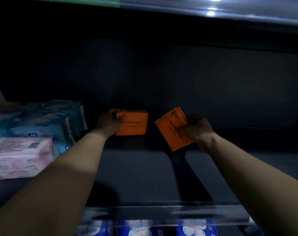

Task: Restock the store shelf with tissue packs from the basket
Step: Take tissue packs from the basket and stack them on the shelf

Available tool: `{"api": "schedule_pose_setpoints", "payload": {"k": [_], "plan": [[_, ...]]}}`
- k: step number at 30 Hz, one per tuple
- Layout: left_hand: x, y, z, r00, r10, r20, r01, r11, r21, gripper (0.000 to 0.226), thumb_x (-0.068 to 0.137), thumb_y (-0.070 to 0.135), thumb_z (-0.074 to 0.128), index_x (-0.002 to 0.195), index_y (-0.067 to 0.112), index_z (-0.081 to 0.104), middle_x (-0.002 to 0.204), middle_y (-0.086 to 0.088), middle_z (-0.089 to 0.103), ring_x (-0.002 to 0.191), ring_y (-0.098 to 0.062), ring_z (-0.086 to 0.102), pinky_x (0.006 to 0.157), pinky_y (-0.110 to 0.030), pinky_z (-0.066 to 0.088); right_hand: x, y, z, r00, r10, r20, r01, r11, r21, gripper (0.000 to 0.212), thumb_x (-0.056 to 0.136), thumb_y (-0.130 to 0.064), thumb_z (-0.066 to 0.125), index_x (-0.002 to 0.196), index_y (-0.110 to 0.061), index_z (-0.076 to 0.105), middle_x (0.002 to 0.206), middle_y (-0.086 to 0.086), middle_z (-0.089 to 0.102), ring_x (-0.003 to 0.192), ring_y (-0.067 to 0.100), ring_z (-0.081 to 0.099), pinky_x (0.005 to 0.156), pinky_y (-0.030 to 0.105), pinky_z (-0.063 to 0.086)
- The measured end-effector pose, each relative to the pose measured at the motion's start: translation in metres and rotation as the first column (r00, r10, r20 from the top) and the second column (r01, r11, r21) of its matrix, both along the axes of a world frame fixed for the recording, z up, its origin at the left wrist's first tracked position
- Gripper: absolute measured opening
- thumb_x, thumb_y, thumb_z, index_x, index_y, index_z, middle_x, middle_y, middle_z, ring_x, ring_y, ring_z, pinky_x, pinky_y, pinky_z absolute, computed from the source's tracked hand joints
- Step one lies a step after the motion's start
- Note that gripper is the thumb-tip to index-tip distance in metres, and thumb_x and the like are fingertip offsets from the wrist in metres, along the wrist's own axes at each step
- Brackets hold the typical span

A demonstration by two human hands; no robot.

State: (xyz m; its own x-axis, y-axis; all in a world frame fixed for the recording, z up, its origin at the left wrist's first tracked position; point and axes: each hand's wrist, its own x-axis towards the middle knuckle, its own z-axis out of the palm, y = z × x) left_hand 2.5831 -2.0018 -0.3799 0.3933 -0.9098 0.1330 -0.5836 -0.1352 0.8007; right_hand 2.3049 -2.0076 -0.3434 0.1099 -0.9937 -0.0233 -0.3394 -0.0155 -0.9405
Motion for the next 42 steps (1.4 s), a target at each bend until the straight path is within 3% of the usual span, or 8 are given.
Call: {"api": "schedule_pose_setpoints", "payload": {"k": [8,12,17,25,28,32,37,42], "plan": [[0.011,-0.025,-0.006,0.983,0.051,0.177,-0.055,0.998,0.018,0.047,0.093,0.018,0.054,0.139,0.013,0.044,0.135,-0.015,0.051,0.120,-0.031,0.051,0.096,-0.034,0.041,0.006,-0.009,-0.009,0.999,0.026,-0.019,-0.027,0.999,-0.027,0.035,0.070,-0.001,0.075,0.100,-0.016,0.064,0.106,0.009,0.068,0.098,0.026,0.066,0.088,0.049,0.054],[0.014,-0.033,-0.010,0.973,0.086,0.213,-0.092,0.996,0.015,0.038,0.093,0.016,0.051,0.131,0.010,0.048,0.126,-0.017,0.056,0.114,-0.033,0.054,0.092,-0.037,0.045,0.015,-0.006,-0.008,0.997,0.056,-0.046,-0.059,0.994,-0.088,0.026,0.076,0.005,0.070,0.088,-0.016,0.061,0.095,0.004,0.066,0.094,0.023,0.064,0.085,0.041,0.054],[0.018,-0.038,-0.012,0.965,0.117,0.237,-0.112,0.993,-0.034,0.034,0.090,0.015,0.056,0.123,0.006,0.055,0.122,-0.019,0.059,0.111,-0.034,0.056,0.093,-0.039,0.048,0.023,-0.009,-0.011,0.987,0.085,-0.139,-0.098,0.991,-0.093,0.030,0.074,0.003,0.072,0.100,-0.006,0.062,0.093,0.007,0.067,0.086,0.019,0.064,0.067,0.028,0.053],[0.031,-0.011,-0.011,0.946,0.091,0.311,-0.077,0.995,-0.055,0.030,0.096,0.028,0.049,0.115,0.007,0.060,0.118,-0.014,0.063,0.105,-0.030,0.059,0.080,-0.030,0.044,0.068,-0.006,-0.010,0.973,0.193,-0.123,-0.212,0.962,-0.173,0.033,0.072,0.008,0.071,0.087,-0.021,0.064,0.090,0.002,0.064,0.082,0.012,0.059,0.078,0.033,0.052],[0.033,0.011,-0.008,0.922,0.119,0.368,-0.112,0.993,-0.041,0.031,0.095,0.028,0.049,0.119,0.012,0.060,0.120,-0.012,0.063,0.107,-0.030,0.059,0.086,-0.035,0.049,0.095,-0.019,-0.022,0.954,0.194,-0.230,-0.249,0.937,-0.243,0.031,0.070,-0.005,0.071,0.096,-0.022,0.069,0.100,0.005,0.064,0.088,0.011,0.060,0.077,0.019,0.049],[0.028,0.051,-0.008,0.874,0.137,0.466,-0.141,0.990,-0.027,0.032,0.093,0.032,0.051,0.121,0.018,0.059,0.121,-0.009,0.063,0.108,-0.030,0.059,0.087,-0.035,0.049,0.125,-0.026,-0.035,0.925,0.121,-0.359,-0.234,0.928,-0.291,0.046,0.076,-0.003,0.064,0.119,-0.019,0.063,0.124,0.008,0.041,0.117,0.019,0.042,0.106,0.021,0.033],[0.018,0.077,-0.013,0.856,0.140,0.498,-0.096,0.989,-0.114,0.030,0.090,0.032,0.056,0.116,0.019,0.063,0.116,-0.007,0.064,0.104,-0.027,0.061,0.082,-0.029,0.045,0.138,-0.026,-0.037,0.915,0.038,-0.402,-0.189,0.920,-0.344,0.058,0.080,0.007,0.043,0.134,-0.015,0.047,0.133,0.018,0.036,0.119,0.027,0.041,0.108,0.023,0.031],[0.011,0.080,-0.011,0.848,0.140,0.511,-0.082,0.987,-0.135,0.029,0.089,0.032,0.057,0.112,0.017,0.065,0.113,-0.007,0.064,0.103,-0.028,0.061,0.082,-0.031,0.049,0.130,-0.024,-0.036,0.932,0.031,-0.362,-0.155,0.936,-0.317,0.052,0.082,0.000,0.048,0.132,-0.014,0.042,0.126,0.014,0.040,0.101,0.024,0.051,0.091,0.020,0.035]]}}
